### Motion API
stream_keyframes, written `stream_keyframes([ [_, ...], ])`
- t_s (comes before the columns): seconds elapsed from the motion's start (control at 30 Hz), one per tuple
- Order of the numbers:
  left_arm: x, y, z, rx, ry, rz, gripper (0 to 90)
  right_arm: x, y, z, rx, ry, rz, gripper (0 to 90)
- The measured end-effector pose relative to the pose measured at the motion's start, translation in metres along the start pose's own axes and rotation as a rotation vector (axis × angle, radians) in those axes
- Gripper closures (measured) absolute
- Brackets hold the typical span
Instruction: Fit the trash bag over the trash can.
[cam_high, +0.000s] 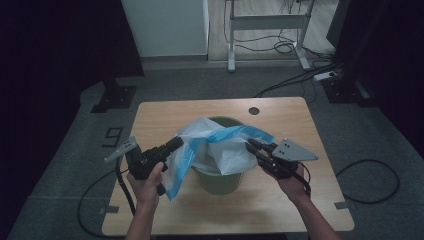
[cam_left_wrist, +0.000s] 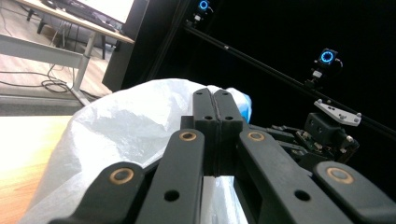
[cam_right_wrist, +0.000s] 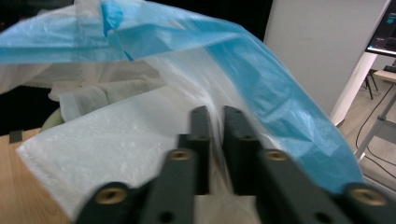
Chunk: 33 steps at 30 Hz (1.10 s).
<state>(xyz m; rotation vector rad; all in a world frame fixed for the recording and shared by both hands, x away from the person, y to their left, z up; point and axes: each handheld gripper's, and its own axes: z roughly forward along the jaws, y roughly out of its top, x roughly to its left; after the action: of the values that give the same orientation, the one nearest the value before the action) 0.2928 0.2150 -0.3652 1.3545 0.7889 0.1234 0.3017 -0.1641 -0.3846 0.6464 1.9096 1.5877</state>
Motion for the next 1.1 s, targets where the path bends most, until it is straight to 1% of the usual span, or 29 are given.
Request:
stream_keyframes([
  [0.1,-0.002,-0.001,0.001,0.003,-0.004,0.002,89.9,0.007,0.004,0.002,-0.009,0.015,0.001,65.5],
  [0.2,-0.003,-0.002,0.002,0.001,-0.005,0.001,89.8,0.015,0.009,0.009,-0.001,0.033,0.01,61.6],
  [0.3,-0.004,-0.002,0.002,0.004,-0.007,-0.002,89.9,0.024,0.01,0.016,0.01,0.021,-0.017,57.4],
  [0.33,-0.004,-0.003,0.002,0.003,-0.008,-0.002,89.8,0.026,0.011,0.018,0.012,0.02,-0.012,56.1],
  [0.4,-0.004,-0.002,0.002,0.002,-0.009,-0.002,89.9,0.03,0.011,0.022,0.016,0.014,0.012,54.1],
  [0.53,-0.004,-0.003,0.002,0.0,-0.01,-0.003,89.8,0.031,0.011,0.028,0.024,0.012,0.066,50.9],
  [0.57,-0.005,-0.004,0.003,0.0,-0.011,-0.004,89.8,0.032,0.011,0.029,0.029,-0.001,0.072,49.6],
  [0.6,-0.005,-0.004,0.003,0.002,-0.013,-0.004,89.8,0.033,0.011,0.03,0.031,-0.014,0.065,48.4],
  [0.7,-0.005,-0.006,0.005,0.003,-0.014,-0.008,89.8,0.038,0.012,0.03,0.014,-0.035,0.055,46.0],
  [0.77,-0.006,-0.006,0.006,0.006,-0.017,-0.007,89.8,0.041,0.015,0.031,0.002,-0.055,0.036,45.5],
  [0.8,-0.006,-0.006,0.006,0.006,-0.018,-0.008,89.9,0.042,0.016,0.032,0.002,-0.057,0.029,45.3],
  [0.9,-0.007,-0.006,0.007,0.007,-0.021,-0.007,89.9,0.043,0.019,0.036,0.012,-0.071,0.006,46.1],
  [1.1,-0.007,-0.005,0.009,0.009,-0.025,-0.008,89.9,0.046,0.019,0.048,0.046,-0.091,-0.009,46.8],
])
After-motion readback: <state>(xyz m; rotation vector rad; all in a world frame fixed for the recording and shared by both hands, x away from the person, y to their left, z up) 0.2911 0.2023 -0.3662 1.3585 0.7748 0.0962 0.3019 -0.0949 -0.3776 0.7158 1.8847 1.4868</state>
